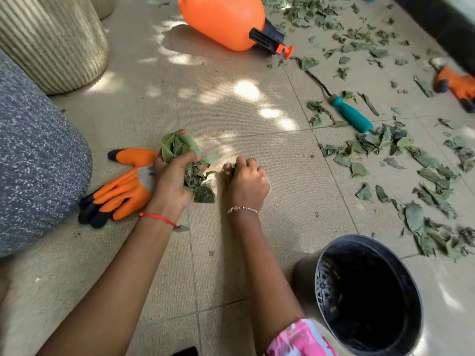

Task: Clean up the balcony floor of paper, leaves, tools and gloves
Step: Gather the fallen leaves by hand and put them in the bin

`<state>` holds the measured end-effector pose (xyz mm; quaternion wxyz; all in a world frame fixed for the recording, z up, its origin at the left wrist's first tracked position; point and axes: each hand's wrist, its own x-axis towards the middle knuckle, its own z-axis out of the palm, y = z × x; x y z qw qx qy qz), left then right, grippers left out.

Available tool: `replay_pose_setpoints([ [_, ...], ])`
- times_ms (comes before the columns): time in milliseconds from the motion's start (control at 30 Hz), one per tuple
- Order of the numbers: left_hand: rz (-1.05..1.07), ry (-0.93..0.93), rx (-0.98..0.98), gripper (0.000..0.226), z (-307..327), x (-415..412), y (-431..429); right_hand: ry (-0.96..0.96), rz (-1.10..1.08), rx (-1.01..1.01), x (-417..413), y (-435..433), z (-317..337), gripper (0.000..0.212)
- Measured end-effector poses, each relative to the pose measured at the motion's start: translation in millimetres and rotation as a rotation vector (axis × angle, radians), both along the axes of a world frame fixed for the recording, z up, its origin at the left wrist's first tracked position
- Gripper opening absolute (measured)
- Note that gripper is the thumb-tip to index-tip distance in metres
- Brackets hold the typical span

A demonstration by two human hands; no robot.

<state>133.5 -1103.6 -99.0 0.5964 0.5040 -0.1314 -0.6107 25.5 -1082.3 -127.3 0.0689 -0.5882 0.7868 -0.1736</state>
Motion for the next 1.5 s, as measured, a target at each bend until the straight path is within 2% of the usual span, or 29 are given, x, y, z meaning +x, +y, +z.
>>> replay_pose_setpoints([
  [67,-0.002,0.021,-0.002,0.032,1.1,1.8,0.2,-0.011,-0.024,0.026,-5.0,-6.1,0.8,0.03],
  [133,-0.001,0.041,-0.001,0.026,3.3,2.3,1.2,-0.07,-0.095,0.047,-8.2,-10.7,7.4,0.028],
  [200,-0.009,0.056,0.012,0.029,5.0,2.2,1.6,-0.225,-0.213,0.073,-10.3,-14.1,15.6,0.022],
  [267,-0.01,0.053,0.021,0.028,7.7,2.8,3.6,-0.464,-0.358,0.051,-13.5,-13.9,24.3,0.027],
  [300,-0.005,0.055,0.016,0.028,8.7,3.8,4.3,-0.573,-0.387,0.022,-13.5,-11.0,26.9,0.033],
  [367,0.006,0.072,-0.02,0.03,12.0,7.2,4.7,-0.655,-0.339,0.001,-8.9,-0.8,28.5,0.035],
  [500,0.016,0.038,-0.045,0.036,16.0,24.8,3.8,-0.659,-0.153,0.005,6.0,24.1,21.0,0.016],
  [633,0.053,0.019,-0.017,0.037,15.7,44.2,6.0,-0.566,0.045,0.043,18.8,36.6,17.6,0.019],
  [800,-0.017,0.041,0.001,0.05,9.0,61.9,9.4,-0.139,0.246,0.125,29.9,38.4,14.6,0.03],
  [900,-0.043,0.042,0.007,0.051,9.2,63.6,11.8,0.015,0.257,0.074,37.5,40.6,2.3,0.02],
  [967,-0.028,0.039,-0.009,0.051,10.5,62.5,12.4,0.077,0.182,0.012,41.5,41.6,-0.8,0.009],
  [1033,0.01,0.048,-0.026,0.045,11.3,60.7,12.6,0.125,0.126,0.006,45.4,40.9,-0.3,0.028],
  [1100,0.023,0.07,-0.043,0.043,12.7,58.0,13.8,0.094,0.116,0.013,45.7,39.9,-4.2,0.037],
  [1233,0.017,0.081,-0.064,0.045,16.7,51.4,18.5,0.028,0.151,0.036,40.2,43.2,-3.2,0.039],
  [1367,-0.002,0.022,-0.043,0.035,20.5,46.4,24.9,-0.015,0.173,-0.091,32.0,42.6,0.2,0.032],
  [1433,-0.018,0.023,-0.04,0.035,23.1,44.0,28.7,-0.215,0.138,-0.088,28.1,39.8,4.7,0.022],
  [1500,0.013,0.009,-0.032,0.037,26.8,42.0,32.7,-0.542,0.021,-0.064,22.3,36.9,8.9,0.03],
])
